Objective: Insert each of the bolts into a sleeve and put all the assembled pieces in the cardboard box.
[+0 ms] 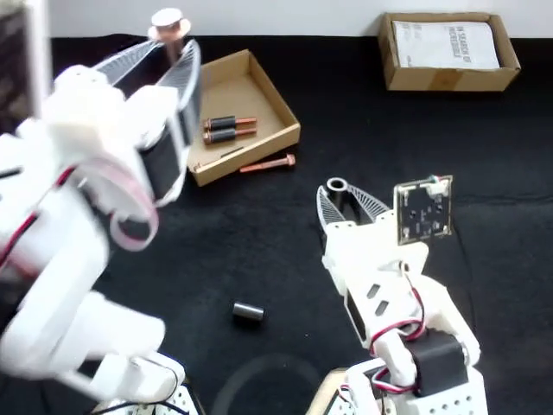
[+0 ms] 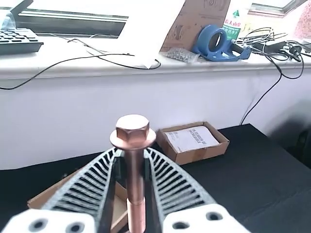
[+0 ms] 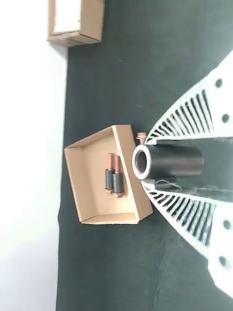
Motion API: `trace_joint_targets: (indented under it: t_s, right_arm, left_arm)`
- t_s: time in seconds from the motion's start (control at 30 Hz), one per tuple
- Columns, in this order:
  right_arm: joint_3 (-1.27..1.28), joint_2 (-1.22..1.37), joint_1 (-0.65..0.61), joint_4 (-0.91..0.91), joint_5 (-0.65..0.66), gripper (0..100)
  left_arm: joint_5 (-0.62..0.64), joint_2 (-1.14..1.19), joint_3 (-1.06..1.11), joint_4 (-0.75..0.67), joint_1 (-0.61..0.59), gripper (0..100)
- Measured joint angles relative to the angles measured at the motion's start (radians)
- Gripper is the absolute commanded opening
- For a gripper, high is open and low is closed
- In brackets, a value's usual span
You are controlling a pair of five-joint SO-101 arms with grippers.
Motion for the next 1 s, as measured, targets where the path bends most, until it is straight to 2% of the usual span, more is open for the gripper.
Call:
trace_joint_targets:
  t_s: [0.27,0.5,0.63,0.77,1.0]
  right_arm:
    - [0.005,-0.029,-0.006,0.000,0.008,0.8]
    - [0.060,-0.029,-0.137,0.095,0.014,0.8]
    - [0.127,-0.029,-0.158,0.078,0.014,0.8]
    - [0.187,-0.029,-0.160,0.015,0.014,0.8]
    - [0.261,-0.029,-0.161,-0.106,0.014,0.8]
  left_arm:
    - [-0.008,-0.388,0.549,0.000,0.000,1]
    - [-0.008,-0.539,1.033,-0.032,-0.002,1]
    - [-0.008,-0.574,1.283,-0.207,0.000,1]
    - [-0.008,-0.603,1.522,-0.477,0.009,1]
    - [-0.008,-0.669,1.910,-0.950,0.141,1]
